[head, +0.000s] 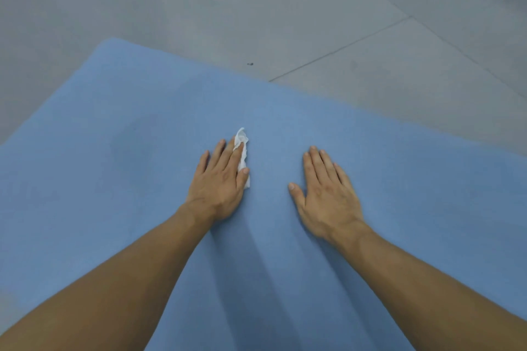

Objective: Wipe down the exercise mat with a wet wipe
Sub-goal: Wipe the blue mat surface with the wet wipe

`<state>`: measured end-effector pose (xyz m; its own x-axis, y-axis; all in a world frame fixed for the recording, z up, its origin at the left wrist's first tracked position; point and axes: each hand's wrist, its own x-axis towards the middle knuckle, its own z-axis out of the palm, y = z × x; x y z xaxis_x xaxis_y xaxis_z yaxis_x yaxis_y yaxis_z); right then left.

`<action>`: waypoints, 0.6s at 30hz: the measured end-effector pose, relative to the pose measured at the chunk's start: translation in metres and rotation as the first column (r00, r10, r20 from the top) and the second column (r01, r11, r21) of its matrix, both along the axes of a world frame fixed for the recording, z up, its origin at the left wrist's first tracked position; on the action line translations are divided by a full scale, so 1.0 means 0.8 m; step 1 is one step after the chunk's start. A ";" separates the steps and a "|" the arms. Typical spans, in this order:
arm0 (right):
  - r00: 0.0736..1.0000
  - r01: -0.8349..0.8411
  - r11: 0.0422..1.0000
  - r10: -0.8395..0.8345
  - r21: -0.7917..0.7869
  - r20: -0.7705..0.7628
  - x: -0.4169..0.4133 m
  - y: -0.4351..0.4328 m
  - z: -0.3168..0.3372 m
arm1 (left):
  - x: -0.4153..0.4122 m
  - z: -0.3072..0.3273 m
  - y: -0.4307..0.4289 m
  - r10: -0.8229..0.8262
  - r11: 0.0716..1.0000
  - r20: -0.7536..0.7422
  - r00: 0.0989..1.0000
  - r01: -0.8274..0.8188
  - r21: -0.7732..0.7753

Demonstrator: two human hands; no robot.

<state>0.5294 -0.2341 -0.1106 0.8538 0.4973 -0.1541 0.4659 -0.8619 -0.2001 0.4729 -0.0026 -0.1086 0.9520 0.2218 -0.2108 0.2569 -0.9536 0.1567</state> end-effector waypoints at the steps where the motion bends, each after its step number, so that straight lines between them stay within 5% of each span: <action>1: 1.000 -0.021 1.000 0.021 0.007 -0.002 0.003 0.017 0.000 | -0.002 0.000 0.012 0.018 1.000 -0.007 1.000 -0.018 0.006; 8: 0.996 -0.084 0.996 0.084 0.037 0.012 0.032 0.123 -0.007 | -0.008 -0.003 0.086 0.120 0.993 0.007 0.993 -0.120 0.015; 18: 0.990 0.032 0.999 -0.035 0.020 0.136 0.041 0.166 -0.017 | 0.023 -0.009 0.193 0.201 0.979 0.031 0.979 -0.202 0.012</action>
<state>0.5619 -0.1015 -0.1245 0.8825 0.4696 -0.0267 0.4608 -0.8745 -0.1517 0.4910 0.1518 -0.1160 0.8932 0.4127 -0.1783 0.4395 -0.8851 0.1530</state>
